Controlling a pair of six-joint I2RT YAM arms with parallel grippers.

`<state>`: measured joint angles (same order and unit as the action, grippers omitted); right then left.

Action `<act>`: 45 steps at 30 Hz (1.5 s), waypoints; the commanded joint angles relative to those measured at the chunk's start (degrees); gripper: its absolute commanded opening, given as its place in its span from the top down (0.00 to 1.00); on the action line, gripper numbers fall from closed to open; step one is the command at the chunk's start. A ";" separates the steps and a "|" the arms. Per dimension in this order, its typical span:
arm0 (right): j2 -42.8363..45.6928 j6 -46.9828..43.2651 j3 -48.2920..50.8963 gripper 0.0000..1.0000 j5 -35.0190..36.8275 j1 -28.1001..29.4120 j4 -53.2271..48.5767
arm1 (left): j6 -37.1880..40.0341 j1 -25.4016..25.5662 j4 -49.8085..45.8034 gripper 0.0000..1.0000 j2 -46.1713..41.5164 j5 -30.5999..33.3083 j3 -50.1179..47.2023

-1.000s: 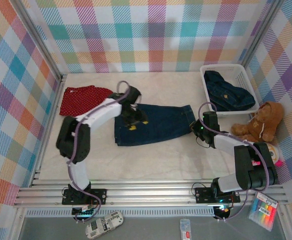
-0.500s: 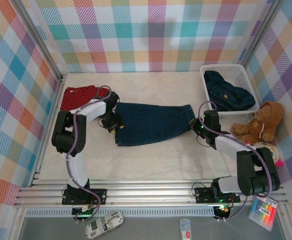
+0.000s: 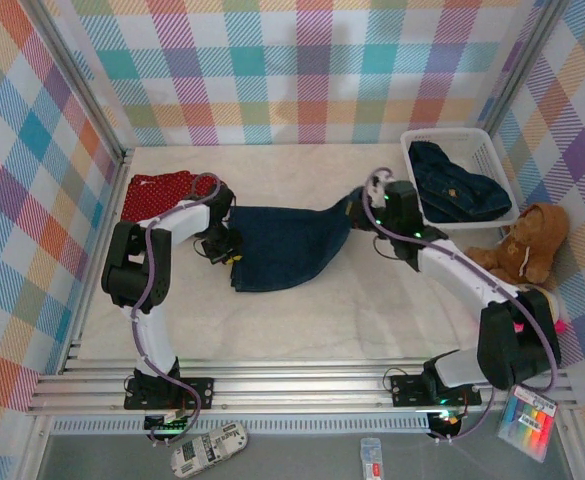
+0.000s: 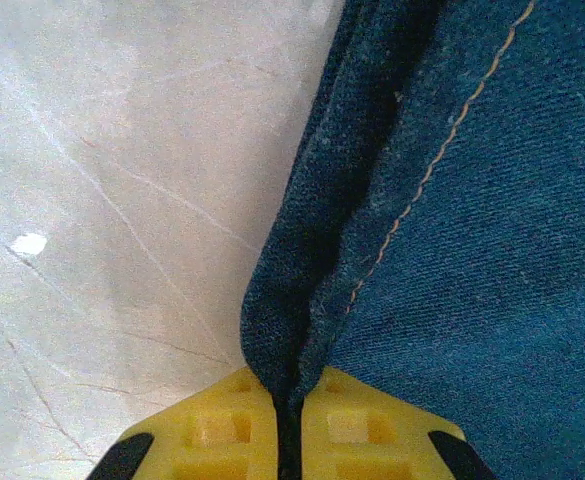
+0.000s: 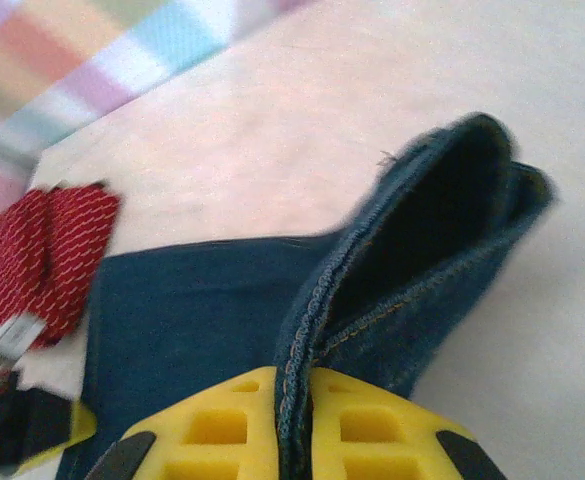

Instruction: Fold and stack the skirts

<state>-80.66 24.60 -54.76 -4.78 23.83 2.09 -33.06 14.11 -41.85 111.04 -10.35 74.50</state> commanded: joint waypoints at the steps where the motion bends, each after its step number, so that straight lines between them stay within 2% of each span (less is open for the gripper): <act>1: -5.61 -15.74 -7.79 1.00 -4.82 7.10 -3.75 | 0.88 -0.70 3.19 0.94 2.04 -2.15 -2.09; 7: -23.59 -26.62 -23.75 1.00 -9.05 20.20 -13.48 | 1.11 -2.01 4.29 0.94 1.04 -4.58 -2.50; 10: -32.66 -29.59 -30.55 1.00 -8.59 23.69 -16.25 | 1.72 -2.49 4.82 0.94 1.17 -5.15 -2.91; 14: -38.99 -32.76 -36.03 1.00 -9.90 25.06 -20.31 | 2.02 -3.11 5.18 0.94 1.72 -5.99 -3.32; 23: -37.73 -40.55 -35.65 1.00 -13.70 27.87 -25.30 | 2.85 -3.35 4.51 0.94 2.07 -6.26 -2.62; 29: -38.17 -42.53 -38.16 1.00 -15.93 28.11 -30.74 | 3.70 -3.47 2.92 0.87 1.47 -5.73 -1.22; 30: -38.42 -41.75 -38.58 0.96 -15.06 28.15 -31.36 | 3.87 -3.47 2.67 0.87 1.12 -5.84 -1.03; 32: -38.87 -39.36 -39.25 0.75 -12.50 28.02 -31.71 | 4.10 -3.47 2.02 0.86 0.56 -6.17 -0.71; 33: -38.87 -37.66 -39.66 0.69 -11.22 27.89 -31.46 | 4.22 -3.47 1.34 0.84 0.12 -6.13 -0.51; 34: -38.46 -36.47 -39.87 0.58 -11.19 27.76 -31.22 | 4.32 -3.52 0.65 0.83 -0.46 -5.90 -0.26; 35: -37.61 -34.64 -39.83 0.52 -10.96 27.37 -30.51 | 4.40 -3.61 -0.31 0.81 -1.30 -5.38 -0.01; 37: -35.29 -31.93 -39.41 0.49 -11.28 26.44 -29.09 | 4.41 -3.67 -2.19 0.80 -3.13 -4.01 0.58; 40: -30.89 -26.60 -36.55 0.47 -11.57 24.14 -24.93 | 4.72 -3.74 -6.11 0.78 -5.98 -1.40 2.34; 43: -28.00 -20.31 -32.98 0.50 -11.45 19.60 -20.19 | 4.46 -3.74 -9.82 0.77 -8.86 2.32 4.11; 44: -27.95 -18.45 -32.40 0.54 -11.37 17.81 -19.47 | 4.02 -3.74 -10.89 0.76 -9.90 4.25 4.54; 45: -28.37 -16.91 -32.30 0.63 -11.00 16.30 -19.42 | 3.50 -3.64 -11.63 0.76 -10.74 5.74 4.70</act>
<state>-110.50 -0.05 -88.58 -15.77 44.58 -21.54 -29.10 10.98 -47.77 105.01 -10.55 76.82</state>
